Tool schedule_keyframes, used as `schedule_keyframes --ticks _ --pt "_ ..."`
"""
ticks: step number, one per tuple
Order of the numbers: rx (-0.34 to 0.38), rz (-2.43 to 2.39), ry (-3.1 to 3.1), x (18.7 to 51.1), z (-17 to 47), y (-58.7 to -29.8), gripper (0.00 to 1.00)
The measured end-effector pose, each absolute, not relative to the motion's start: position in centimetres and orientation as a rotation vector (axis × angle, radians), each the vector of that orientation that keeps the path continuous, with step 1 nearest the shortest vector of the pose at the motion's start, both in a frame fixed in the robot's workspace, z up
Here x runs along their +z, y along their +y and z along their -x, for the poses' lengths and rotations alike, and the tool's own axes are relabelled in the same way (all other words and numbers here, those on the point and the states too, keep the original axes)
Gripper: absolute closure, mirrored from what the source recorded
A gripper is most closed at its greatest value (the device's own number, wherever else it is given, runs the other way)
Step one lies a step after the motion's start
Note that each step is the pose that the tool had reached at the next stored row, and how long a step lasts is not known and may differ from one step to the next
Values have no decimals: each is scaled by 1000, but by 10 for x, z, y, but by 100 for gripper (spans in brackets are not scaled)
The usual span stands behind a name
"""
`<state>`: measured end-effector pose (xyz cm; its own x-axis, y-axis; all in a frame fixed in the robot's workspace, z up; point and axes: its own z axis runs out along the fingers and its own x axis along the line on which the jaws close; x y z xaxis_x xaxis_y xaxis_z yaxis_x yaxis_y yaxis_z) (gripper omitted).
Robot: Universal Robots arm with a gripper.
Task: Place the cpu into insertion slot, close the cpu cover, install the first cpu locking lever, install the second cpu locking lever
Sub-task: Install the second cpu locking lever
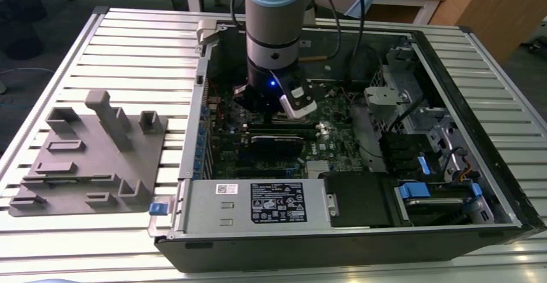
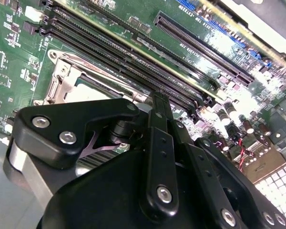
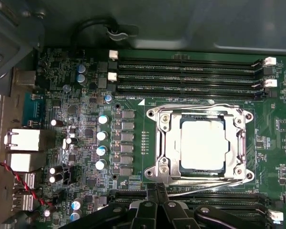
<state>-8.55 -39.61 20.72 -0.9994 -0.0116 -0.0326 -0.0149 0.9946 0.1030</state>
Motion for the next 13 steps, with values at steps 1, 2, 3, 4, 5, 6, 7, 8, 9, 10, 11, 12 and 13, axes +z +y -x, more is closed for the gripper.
schedule_keyframes --ticks 1,2,3,4,5,6,7,8,9,10,11,12,13 --pt "161 21 3105 207 85 -397 89" --pt "161 20 3105 207 85 -397 89" --pt "161 20 3105 207 85 -397 89" --pt "161 21 3105 207 85 -397 89" --pt "161 21 3105 207 85 -397 89" --pt "161 21 3105 206 85 -396 89" --pt "161 21 3105 206 85 -396 89" --pt "161 21 3105 206 85 -395 89" --pt "161 21 3105 206 85 -394 89" --pt "161 21 3105 206 85 -394 89" --pt "161 21 3105 205 85 -393 89" --pt "161 21 3105 205 85 -393 89" --pt "160 21 3106 196 85 -387 89"
